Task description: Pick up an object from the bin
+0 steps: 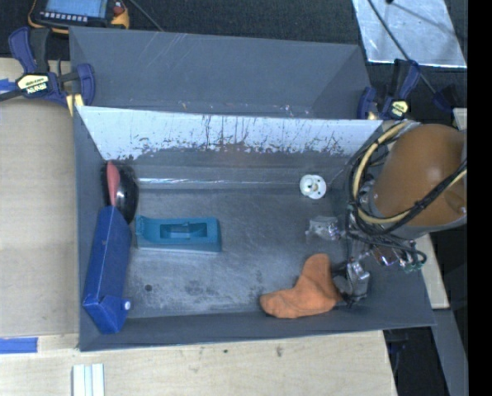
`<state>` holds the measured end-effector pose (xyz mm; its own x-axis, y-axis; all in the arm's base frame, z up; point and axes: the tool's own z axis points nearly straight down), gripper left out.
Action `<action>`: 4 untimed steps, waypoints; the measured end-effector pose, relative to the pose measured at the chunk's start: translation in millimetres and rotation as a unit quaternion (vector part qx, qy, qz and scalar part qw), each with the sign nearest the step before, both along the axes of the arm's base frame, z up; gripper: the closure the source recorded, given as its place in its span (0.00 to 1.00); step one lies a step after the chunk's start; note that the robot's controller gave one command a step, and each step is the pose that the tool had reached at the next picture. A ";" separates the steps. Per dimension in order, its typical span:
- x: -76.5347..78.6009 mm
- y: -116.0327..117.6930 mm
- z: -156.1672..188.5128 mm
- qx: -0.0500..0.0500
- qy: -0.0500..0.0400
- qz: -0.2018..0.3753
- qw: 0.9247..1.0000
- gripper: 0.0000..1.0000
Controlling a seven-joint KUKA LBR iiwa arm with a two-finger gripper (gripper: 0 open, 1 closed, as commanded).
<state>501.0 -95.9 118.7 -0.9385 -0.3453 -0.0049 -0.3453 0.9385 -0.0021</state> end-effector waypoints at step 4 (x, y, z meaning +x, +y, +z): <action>-13.3 46.9 -42.9 0.000 0.003 0.138 0.990 1.00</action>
Offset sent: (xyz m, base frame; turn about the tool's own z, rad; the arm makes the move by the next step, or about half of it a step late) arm -0.0129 0.0468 -0.0487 -0.2776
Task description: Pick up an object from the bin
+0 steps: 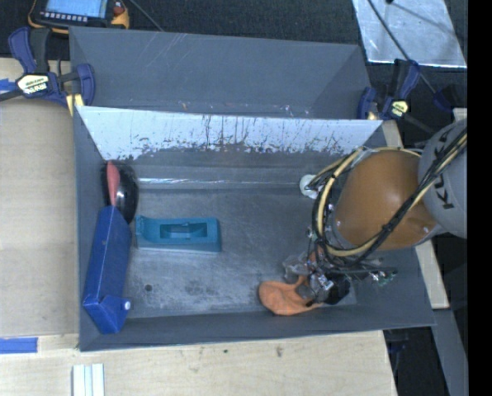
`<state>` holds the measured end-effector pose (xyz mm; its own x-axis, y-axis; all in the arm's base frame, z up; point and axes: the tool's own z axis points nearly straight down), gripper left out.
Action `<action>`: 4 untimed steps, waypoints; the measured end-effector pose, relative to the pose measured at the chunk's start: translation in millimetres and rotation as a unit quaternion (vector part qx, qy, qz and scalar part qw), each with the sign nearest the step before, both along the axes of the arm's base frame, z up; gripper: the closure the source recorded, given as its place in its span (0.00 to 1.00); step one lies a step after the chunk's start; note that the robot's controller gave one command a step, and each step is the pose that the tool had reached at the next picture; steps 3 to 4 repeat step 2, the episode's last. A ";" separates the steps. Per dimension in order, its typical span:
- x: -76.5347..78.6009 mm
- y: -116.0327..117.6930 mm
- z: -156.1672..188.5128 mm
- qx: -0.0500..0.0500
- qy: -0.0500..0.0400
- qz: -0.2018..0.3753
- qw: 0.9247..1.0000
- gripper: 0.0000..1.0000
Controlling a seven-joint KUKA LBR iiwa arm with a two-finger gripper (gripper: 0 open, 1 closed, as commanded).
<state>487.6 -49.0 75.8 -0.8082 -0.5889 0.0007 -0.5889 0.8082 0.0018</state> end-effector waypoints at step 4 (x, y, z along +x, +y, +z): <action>-0.4 0.0 36.8 0.000 0.001 0.000 1.000 1.00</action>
Offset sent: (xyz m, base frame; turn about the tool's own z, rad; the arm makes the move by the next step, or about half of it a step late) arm 0.0001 0.0002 0.0815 0.0000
